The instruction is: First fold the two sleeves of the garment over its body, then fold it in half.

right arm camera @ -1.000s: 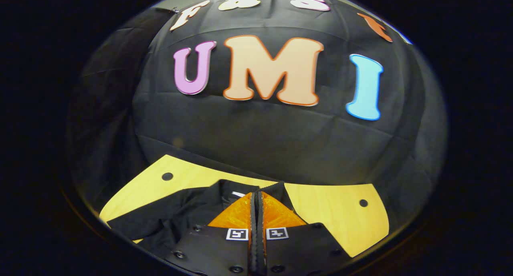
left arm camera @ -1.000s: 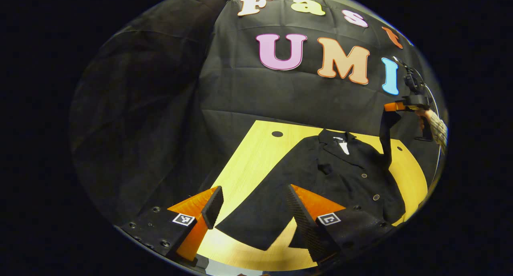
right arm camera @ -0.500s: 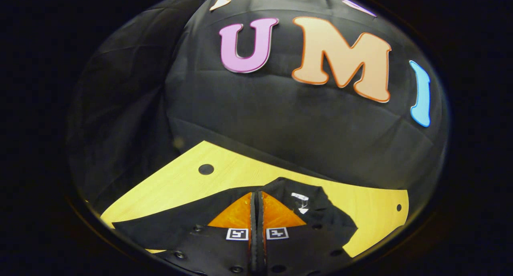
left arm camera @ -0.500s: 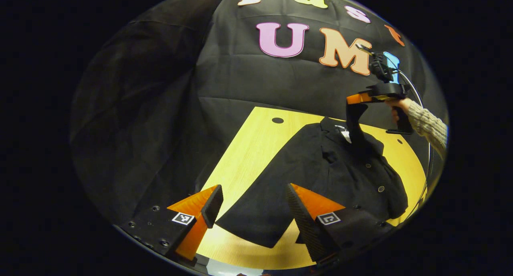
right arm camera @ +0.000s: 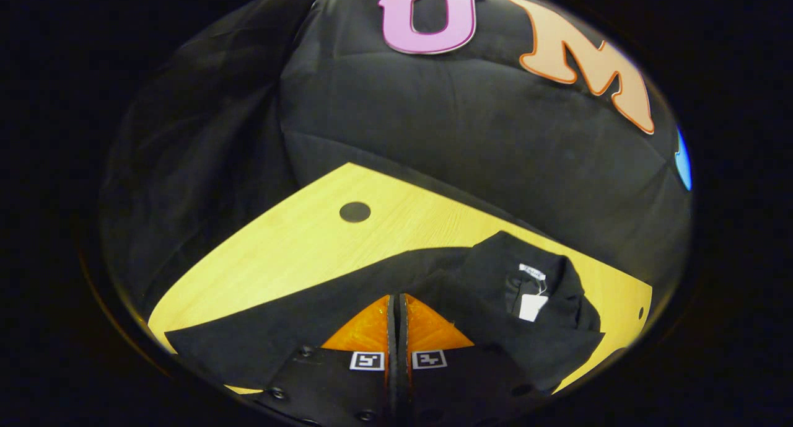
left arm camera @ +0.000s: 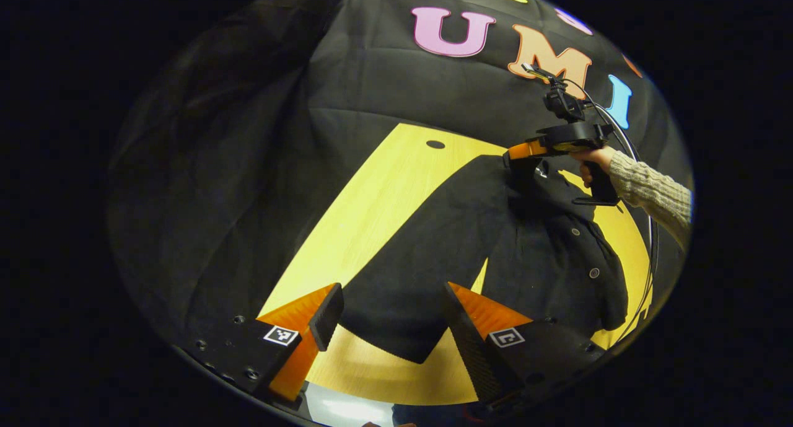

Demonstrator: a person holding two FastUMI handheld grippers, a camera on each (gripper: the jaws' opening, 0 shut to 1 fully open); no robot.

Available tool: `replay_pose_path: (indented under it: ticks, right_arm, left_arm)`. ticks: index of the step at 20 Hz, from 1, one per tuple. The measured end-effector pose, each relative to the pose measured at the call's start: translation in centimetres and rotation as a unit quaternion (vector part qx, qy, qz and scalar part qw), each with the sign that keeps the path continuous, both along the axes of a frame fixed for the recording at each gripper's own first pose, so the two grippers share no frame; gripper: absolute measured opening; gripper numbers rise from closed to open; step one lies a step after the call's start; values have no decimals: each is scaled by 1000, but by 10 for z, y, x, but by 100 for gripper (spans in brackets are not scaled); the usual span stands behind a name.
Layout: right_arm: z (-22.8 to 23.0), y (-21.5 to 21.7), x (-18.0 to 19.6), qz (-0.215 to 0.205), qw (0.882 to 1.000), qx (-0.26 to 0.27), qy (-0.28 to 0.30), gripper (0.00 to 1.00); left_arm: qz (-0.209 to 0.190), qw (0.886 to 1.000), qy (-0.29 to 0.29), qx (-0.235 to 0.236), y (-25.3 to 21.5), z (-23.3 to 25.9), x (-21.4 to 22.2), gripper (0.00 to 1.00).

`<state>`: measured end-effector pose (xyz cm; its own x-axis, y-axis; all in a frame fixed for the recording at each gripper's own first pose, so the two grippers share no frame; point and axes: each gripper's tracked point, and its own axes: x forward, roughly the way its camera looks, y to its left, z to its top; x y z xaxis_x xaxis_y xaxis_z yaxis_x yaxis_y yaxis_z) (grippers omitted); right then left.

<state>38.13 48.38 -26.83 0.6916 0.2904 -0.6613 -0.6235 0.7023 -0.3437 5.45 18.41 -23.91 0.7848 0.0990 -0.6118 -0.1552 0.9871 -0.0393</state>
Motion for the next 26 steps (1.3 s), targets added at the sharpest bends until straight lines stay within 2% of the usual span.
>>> replay_pose_path:
  ticks: [1,4,7,10,11,15,17,21,24,26]
  right_arm:
    - [-8,-1,3,-2,1000,-2,5,0]
    - [-19,-2,3,-9,1000,-7,13,3]
    - [-25,-5,2,-21,999,3,29,10]
    - [-25,4,-5,-14,998,42,51,17]
    - [-25,6,-9,-14,997,50,58,26]
    - [-13,4,-16,-2,997,59,50,83]
    - [-3,4,-20,5,997,65,36,100]
    - [38,-3,-39,11,996,87,10,100]
    - [97,-24,-56,18,994,108,-32,97]
    - [130,-45,-64,14,991,122,-57,99]
  left_arm:
    - [0,1000,4,0,1,-4,-2,95]
    - [3,1000,14,2,2,-15,-6,96]
    - [12,1000,21,-1,6,-21,-10,95]
    - [22,999,30,-9,8,-29,-14,96]
    - [20,999,38,-9,7,-33,-15,96]
    - [8,998,57,-1,2,-42,-21,96]
    - [3,998,57,4,-1,-42,-18,96]
    - [-7,998,58,9,-4,-48,-17,96]
    - [-13,998,65,12,-5,-56,-15,96]
    - [-15,997,67,18,-5,-59,-15,95]
